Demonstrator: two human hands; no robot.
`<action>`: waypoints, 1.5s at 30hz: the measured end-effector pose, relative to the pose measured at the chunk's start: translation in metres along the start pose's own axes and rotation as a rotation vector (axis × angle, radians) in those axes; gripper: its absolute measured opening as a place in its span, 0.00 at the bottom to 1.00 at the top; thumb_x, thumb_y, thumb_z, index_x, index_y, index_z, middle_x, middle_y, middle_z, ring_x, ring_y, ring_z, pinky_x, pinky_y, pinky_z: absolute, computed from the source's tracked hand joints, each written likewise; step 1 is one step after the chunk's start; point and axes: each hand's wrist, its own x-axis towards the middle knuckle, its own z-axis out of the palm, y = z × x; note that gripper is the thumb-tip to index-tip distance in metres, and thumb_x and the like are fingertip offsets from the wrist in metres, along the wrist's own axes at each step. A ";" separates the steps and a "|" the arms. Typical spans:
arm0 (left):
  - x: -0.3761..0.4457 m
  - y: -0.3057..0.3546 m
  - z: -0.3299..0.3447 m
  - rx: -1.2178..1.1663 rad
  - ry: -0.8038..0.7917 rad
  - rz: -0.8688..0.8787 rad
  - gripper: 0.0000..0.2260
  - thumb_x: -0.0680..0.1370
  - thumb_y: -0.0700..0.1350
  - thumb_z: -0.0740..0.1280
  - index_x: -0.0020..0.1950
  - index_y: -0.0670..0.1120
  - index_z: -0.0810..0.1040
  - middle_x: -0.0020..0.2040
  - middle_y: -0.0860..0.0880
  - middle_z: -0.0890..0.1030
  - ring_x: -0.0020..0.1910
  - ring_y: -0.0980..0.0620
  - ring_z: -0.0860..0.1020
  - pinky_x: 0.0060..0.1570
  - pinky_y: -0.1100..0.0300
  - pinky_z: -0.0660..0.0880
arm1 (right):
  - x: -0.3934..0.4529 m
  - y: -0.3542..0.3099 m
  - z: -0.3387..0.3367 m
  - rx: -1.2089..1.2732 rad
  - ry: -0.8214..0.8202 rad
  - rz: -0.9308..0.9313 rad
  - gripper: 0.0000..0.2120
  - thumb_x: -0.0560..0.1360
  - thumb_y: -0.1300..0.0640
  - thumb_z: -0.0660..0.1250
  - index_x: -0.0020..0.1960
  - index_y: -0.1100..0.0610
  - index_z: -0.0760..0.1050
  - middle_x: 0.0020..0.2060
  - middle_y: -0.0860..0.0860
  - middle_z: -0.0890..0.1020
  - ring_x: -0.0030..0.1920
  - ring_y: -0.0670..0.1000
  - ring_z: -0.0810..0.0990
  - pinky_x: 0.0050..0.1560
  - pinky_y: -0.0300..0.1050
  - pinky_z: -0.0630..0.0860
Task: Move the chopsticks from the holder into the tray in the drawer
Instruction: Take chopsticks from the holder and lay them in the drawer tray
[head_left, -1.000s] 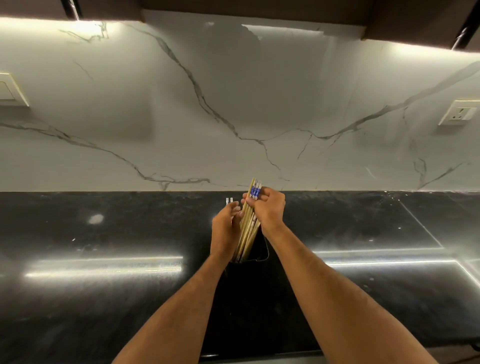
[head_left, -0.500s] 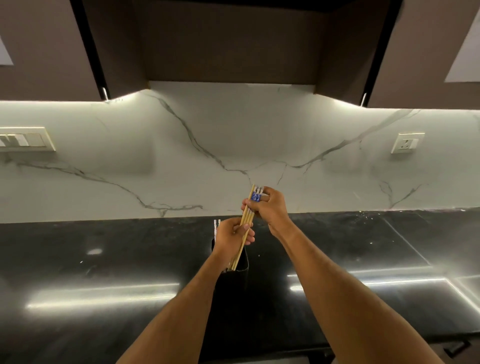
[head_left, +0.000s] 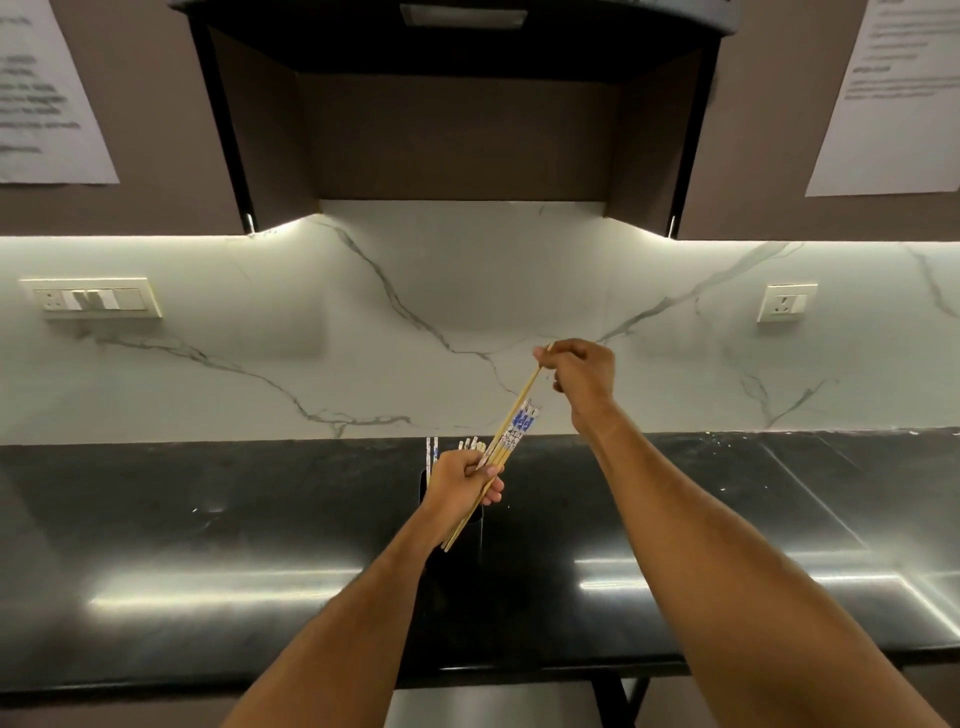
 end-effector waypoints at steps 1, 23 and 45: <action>-0.001 0.000 0.000 -0.006 0.025 -0.011 0.07 0.82 0.38 0.67 0.57 0.38 0.82 0.41 0.42 0.86 0.38 0.49 0.85 0.46 0.53 0.85 | 0.001 -0.006 -0.005 0.050 0.040 -0.023 0.05 0.72 0.63 0.77 0.40 0.62 0.83 0.34 0.57 0.82 0.33 0.50 0.77 0.35 0.44 0.77; 0.014 0.063 -0.019 -0.462 0.545 -0.004 0.08 0.82 0.41 0.68 0.47 0.39 0.84 0.40 0.44 0.87 0.39 0.47 0.87 0.45 0.53 0.85 | -0.107 0.066 0.040 0.104 -0.048 0.250 0.05 0.78 0.68 0.70 0.49 0.63 0.85 0.37 0.56 0.88 0.38 0.52 0.89 0.44 0.48 0.86; 0.019 0.051 -0.021 -0.530 0.463 0.052 0.08 0.82 0.39 0.67 0.57 0.37 0.82 0.43 0.42 0.87 0.39 0.50 0.87 0.37 0.65 0.82 | -0.116 0.061 0.048 -0.020 -0.360 0.221 0.06 0.79 0.65 0.70 0.55 0.65 0.82 0.43 0.59 0.88 0.42 0.56 0.89 0.44 0.51 0.86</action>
